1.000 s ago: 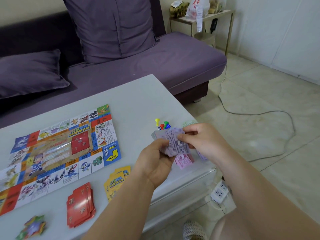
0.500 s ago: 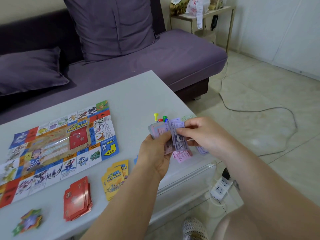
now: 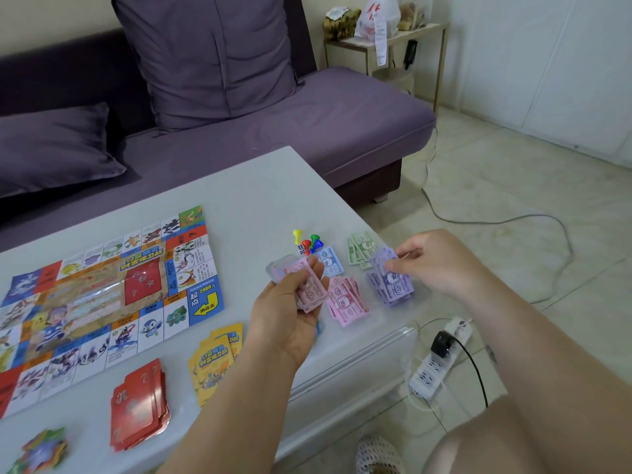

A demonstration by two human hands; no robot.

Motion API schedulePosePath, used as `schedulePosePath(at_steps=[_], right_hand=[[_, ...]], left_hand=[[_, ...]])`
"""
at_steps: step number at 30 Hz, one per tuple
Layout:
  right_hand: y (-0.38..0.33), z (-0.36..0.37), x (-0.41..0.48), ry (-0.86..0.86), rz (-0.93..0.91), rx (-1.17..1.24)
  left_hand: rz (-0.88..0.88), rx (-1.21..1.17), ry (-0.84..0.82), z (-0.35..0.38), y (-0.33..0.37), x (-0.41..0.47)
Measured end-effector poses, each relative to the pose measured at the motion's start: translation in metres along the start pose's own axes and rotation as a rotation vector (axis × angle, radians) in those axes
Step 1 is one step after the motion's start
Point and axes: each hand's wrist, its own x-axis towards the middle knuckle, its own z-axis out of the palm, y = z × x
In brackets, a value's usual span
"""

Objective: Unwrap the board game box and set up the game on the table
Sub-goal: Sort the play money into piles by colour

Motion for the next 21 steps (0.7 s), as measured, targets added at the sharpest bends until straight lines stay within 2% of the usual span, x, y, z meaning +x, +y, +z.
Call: schedulePosePath(at_steps=[7, 12, 15, 16, 18, 21], right_hand=[[0.006, 0.009, 0.005, 0.077, 0.036, -0.203], [0.005, 0.001, 0.000, 0.157, 0.027, -0.282], [-0.004, 0.004, -0.005, 0.213, -0.074, -0.165], [-0.010, 0.006, -0.008, 0.188, -0.110, -0.062], [-0.027, 0.015, -0.016, 0.007, -0.146, 0.082], [-0.039, 0.029, -0.019, -0.202, -0.127, 0.151]], left_hand=[[-0.050, 0.026, 0.005, -0.002, -0.004, 0.001], [-0.111, 0.055, -0.066, -0.001, 0.000, -0.004], [-0.097, 0.136, -0.121, -0.002, -0.002, -0.006], [-0.086, 0.172, -0.139, -0.002, -0.003, -0.007], [-0.057, 0.216, -0.177, -0.002, -0.006, -0.008], [-0.019, 0.233, -0.219, 0.001, -0.008, -0.010]])
